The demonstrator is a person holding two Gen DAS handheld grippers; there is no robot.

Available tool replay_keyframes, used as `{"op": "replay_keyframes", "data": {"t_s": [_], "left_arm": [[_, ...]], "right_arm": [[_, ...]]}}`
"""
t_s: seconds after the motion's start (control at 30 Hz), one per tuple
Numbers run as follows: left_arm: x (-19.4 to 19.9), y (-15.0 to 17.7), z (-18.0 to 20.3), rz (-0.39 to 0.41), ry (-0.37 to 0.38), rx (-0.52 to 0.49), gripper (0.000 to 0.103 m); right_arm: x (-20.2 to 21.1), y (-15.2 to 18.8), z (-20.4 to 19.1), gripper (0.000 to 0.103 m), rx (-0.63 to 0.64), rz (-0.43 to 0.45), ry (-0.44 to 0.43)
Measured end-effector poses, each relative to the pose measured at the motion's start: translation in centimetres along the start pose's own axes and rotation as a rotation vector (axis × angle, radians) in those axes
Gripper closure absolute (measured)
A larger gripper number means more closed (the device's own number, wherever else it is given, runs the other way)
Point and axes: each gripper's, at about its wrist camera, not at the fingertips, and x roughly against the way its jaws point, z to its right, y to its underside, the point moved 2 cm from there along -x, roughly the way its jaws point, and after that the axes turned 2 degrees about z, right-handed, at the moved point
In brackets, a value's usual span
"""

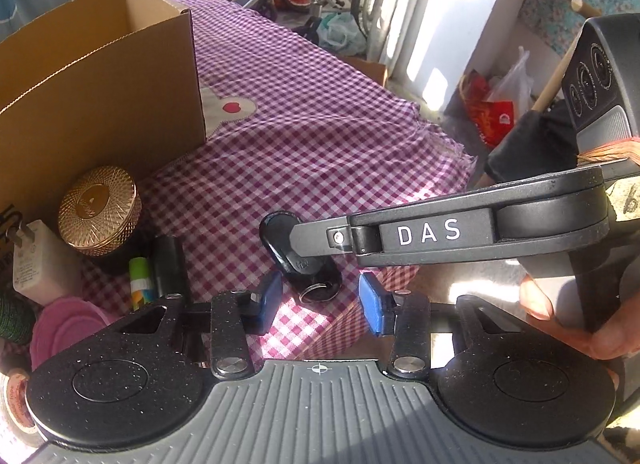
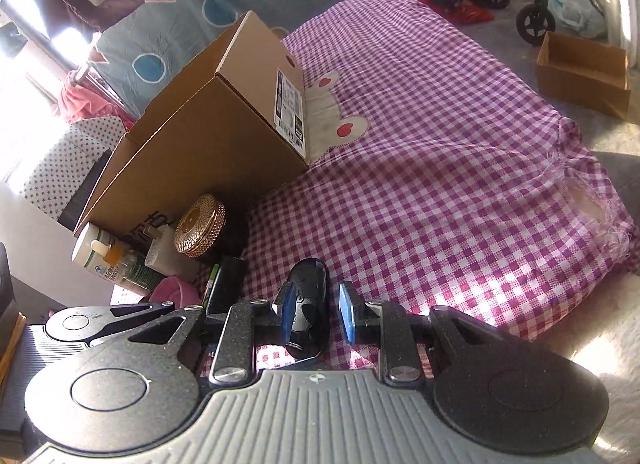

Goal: Organize rigid objects
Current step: 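Reach the right tool to the black key fob and close on it, then carry the key fob with the right tool into the box and release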

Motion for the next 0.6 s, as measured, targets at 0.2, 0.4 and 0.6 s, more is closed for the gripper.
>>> {"op": "replay_keyframes", "data": {"t_s": [0.2,0.4,0.6], "left_arm": [[-0.6,-0.2,0.2,-0.007,-0.008,-0.006,0.063],[-0.7,-0.2,0.2,-0.003,-0.002,-0.016,0.063],[-0.9,-0.4,0.2,0.004,-0.004,-0.023,0.062]], "right_arm": [[0.0,-0.1,0.2,0.076,-0.010,0.011,-0.050],[0.5,-0.5,0.2,0.078,0.002,0.039,-0.143],[-1.3,-0.3,0.0,0.081,0.031,0.008,-0.089]]}}
